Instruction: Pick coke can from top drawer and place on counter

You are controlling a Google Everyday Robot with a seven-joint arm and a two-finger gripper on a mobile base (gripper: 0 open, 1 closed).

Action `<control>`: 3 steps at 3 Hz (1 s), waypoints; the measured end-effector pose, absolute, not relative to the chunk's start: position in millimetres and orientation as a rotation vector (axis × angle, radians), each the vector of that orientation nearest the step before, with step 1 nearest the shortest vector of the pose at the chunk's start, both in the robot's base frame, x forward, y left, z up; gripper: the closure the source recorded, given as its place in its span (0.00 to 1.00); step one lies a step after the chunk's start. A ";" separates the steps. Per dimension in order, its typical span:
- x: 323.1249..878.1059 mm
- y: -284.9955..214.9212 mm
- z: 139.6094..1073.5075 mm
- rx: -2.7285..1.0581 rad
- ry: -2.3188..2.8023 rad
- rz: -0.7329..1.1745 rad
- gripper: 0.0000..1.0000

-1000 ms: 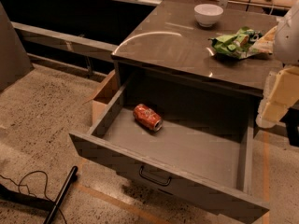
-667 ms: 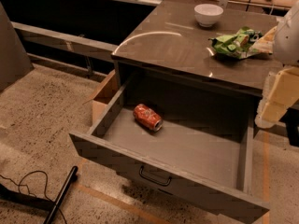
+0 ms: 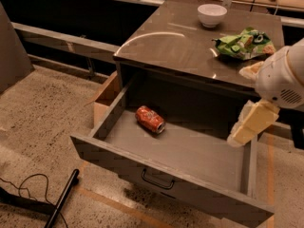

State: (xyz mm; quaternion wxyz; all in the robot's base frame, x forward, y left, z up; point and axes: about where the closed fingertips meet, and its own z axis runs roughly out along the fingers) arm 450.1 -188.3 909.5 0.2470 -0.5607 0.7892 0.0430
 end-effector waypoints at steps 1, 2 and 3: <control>463.6 -162.9 868.5 -1.441 2.071 0.249 0.00; 517.5 -133.9 831.9 -1.263 1.936 0.369 0.00; 582.1 -122.7 792.6 -1.084 1.918 0.443 0.00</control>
Offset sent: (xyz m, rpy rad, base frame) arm 0.1340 0.0645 -0.0877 0.5428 -0.3102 -0.1166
